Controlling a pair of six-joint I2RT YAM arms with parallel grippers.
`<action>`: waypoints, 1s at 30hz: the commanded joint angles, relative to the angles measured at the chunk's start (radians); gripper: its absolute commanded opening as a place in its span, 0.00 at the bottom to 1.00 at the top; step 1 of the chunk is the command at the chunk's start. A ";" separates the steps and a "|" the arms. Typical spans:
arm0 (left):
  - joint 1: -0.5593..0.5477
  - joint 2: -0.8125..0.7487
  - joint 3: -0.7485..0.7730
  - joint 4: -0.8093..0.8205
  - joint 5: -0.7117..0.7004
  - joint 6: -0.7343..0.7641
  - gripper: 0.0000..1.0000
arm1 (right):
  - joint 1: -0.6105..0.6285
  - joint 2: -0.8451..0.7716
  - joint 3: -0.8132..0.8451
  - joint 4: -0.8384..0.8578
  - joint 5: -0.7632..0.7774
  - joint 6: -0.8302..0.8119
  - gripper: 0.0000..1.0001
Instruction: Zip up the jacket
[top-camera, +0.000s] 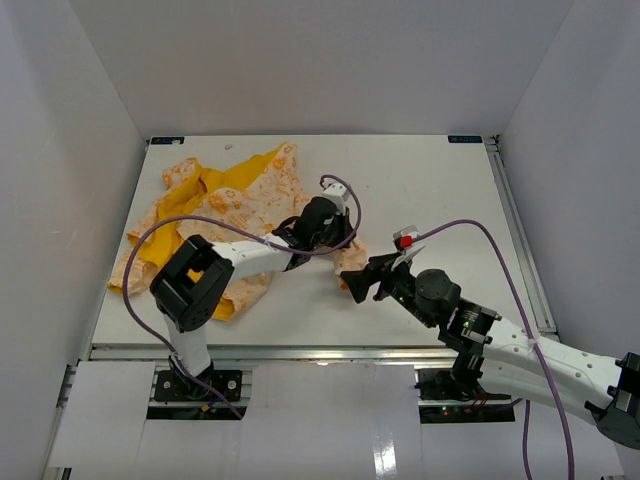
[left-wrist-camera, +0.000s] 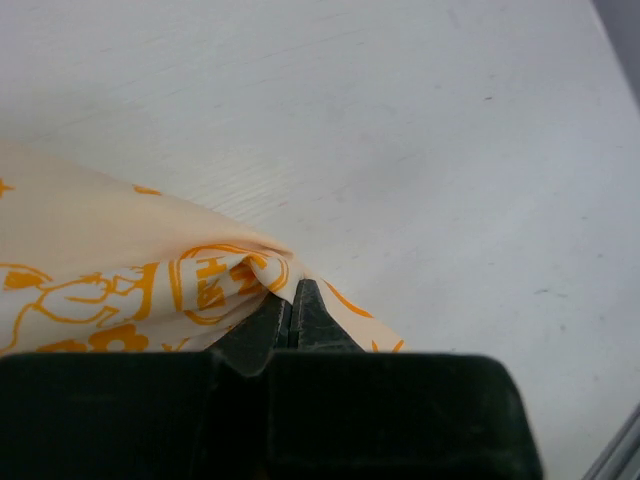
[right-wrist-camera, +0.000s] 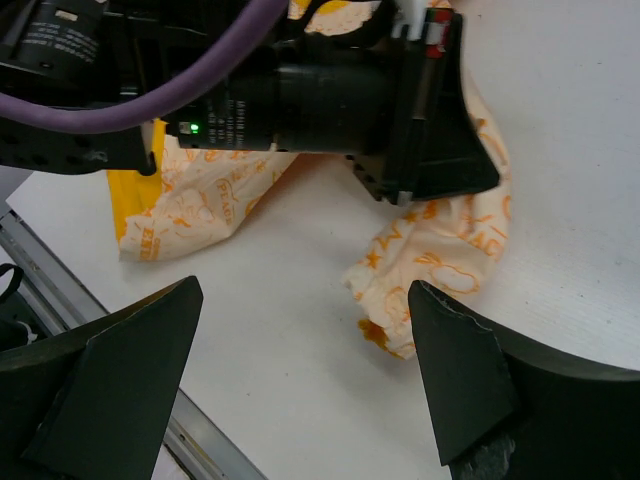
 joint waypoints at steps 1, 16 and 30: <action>-0.027 0.080 0.138 0.101 0.142 -0.032 0.00 | 0.005 -0.023 -0.015 0.064 0.045 -0.013 0.90; 0.026 -0.028 0.278 -0.408 -0.194 -0.032 0.77 | 0.004 -0.078 -0.041 0.079 0.053 -0.009 0.90; 0.152 -0.339 -0.229 -0.504 -0.291 -0.209 0.80 | 0.003 -0.090 -0.037 0.060 0.072 0.005 0.90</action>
